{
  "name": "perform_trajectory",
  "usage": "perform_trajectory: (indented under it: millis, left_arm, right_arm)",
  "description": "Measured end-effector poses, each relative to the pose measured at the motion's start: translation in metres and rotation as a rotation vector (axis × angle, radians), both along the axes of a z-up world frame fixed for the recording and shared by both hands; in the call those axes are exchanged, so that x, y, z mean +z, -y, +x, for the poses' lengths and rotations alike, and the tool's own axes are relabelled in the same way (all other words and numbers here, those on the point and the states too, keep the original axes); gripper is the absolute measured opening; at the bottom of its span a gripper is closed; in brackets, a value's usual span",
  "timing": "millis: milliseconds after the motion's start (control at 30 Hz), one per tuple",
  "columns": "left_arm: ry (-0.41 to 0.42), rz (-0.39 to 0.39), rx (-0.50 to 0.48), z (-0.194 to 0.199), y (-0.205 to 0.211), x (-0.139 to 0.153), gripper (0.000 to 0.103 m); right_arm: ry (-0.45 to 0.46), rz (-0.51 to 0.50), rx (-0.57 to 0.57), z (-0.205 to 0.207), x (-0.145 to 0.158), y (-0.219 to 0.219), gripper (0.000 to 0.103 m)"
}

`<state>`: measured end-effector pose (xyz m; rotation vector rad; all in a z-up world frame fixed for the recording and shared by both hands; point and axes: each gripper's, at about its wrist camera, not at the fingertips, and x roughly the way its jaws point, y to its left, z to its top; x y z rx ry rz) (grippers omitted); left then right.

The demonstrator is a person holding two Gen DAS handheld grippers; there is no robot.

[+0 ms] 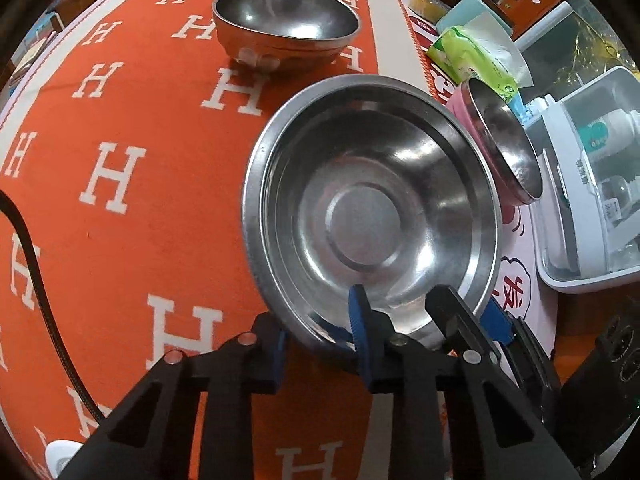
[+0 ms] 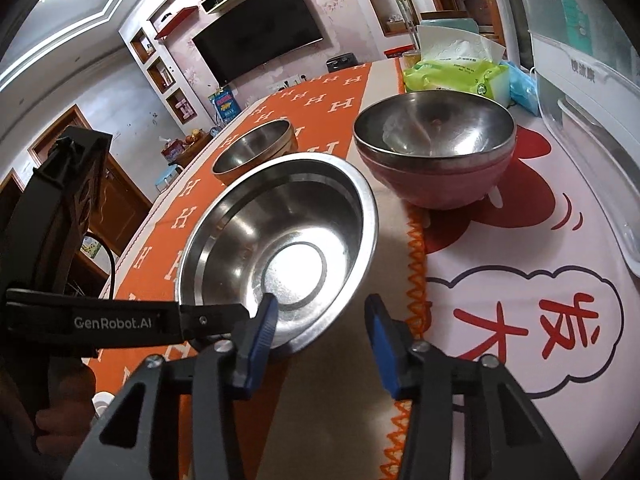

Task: Organize plates and bowls

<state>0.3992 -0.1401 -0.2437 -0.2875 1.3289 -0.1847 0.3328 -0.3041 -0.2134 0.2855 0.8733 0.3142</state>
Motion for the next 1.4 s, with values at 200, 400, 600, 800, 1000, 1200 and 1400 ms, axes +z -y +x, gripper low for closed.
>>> perform_trajectory:
  millis: [200,400,600,800,1000,1200,1400]
  left_arm:
    - [-0.002,-0.004,-0.007,-0.004,0.001,0.001,0.025]
    - [-0.011,-0.010,-0.007,-0.012,0.001,0.005,0.024]
    - [0.000,-0.027,-0.011,-0.026,0.001,0.017,0.025]
    - [0.040,-0.026,-0.028,-0.039,0.002,0.036,0.025]
    - [0.067,-0.026,-0.052,-0.054,-0.001,0.051,0.025]
    - [0.089,-0.021,-0.078,-0.072,-0.003,0.063,0.025]
    - [0.110,-0.008,-0.091,-0.092,0.000,0.076,0.025]
  right_arm:
    - [-0.003,-0.004,-0.003,-0.001,0.001,0.001,0.031]
    - [-0.022,-0.032,-0.004,-0.005,0.005,0.000,0.029]
    - [-0.010,-0.045,-0.019,-0.015,0.018,0.003,0.029]
    - [0.028,-0.054,-0.036,-0.029,0.035,0.006,0.028]
    - [0.054,-0.047,-0.051,-0.047,0.049,0.009,0.028]
    - [0.065,-0.033,-0.065,-0.066,0.058,0.010,0.027]
    - [0.077,-0.026,-0.058,-0.081,0.066,0.016,0.026]
